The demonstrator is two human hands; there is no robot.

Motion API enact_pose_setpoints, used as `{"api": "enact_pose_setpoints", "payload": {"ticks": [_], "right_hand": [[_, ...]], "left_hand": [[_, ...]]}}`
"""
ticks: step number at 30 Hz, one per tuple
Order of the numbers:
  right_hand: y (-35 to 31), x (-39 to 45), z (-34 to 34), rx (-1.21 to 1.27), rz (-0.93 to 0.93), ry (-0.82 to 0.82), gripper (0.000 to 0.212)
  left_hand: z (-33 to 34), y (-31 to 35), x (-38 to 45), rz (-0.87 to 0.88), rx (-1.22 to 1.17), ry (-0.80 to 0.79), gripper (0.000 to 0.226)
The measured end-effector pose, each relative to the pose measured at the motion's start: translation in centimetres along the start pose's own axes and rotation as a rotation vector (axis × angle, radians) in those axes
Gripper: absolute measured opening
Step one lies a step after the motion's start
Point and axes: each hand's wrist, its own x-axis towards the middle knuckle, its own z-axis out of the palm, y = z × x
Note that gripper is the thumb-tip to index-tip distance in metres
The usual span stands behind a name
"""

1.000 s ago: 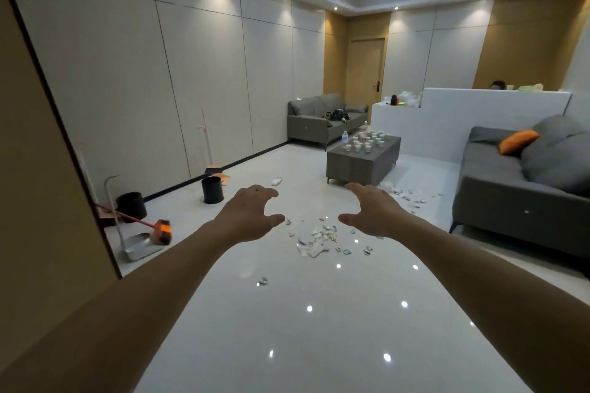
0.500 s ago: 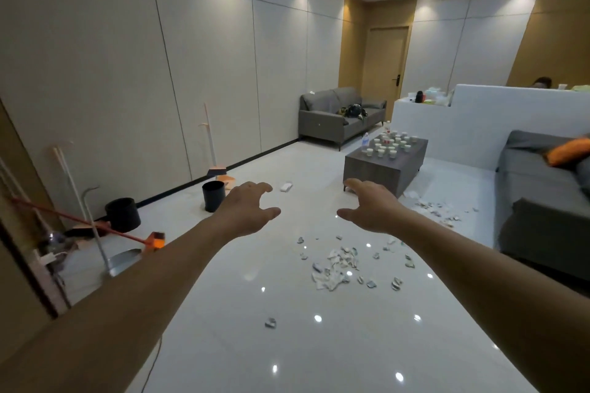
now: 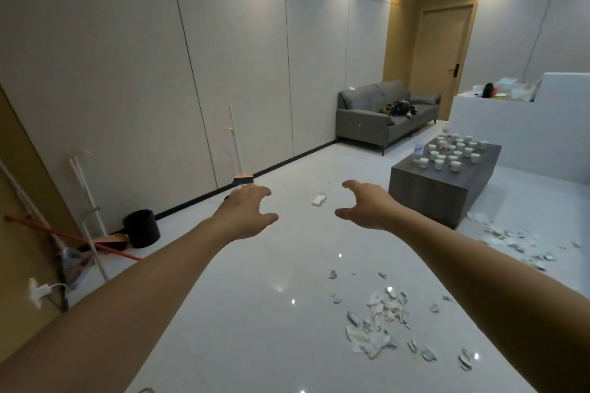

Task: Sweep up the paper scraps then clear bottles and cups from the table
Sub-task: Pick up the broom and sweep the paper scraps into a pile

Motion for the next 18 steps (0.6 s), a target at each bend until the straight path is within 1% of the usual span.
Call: {"api": "enact_pose_setpoints", "payload": {"ticks": [5, 11, 14, 18], "right_hand": [[1.7, 13.0, -0.6, 0.026, -0.013, -0.021, 0.074], [3.3, 27.3, 1.4, -0.002, -0.023, -0.049, 0.074], [3.8, 35.3, 3.3, -0.004, -0.021, -0.037, 0.075], [3.7, 47.4, 6.4, -0.025, -0.005, -0.056, 0.075]], "left_hand": [[1.1, -1.9, 12.5, -0.030, 0.005, 0.014, 0.067], [4.3, -5.3, 26.8, -0.019, 0.009, -0.009, 0.066], [6.2, -8.2, 34.6, 0.011, 0.013, -0.008, 0.064], [8.2, -13.5, 46.5, 0.038, -0.004, -0.015, 0.065]]}}
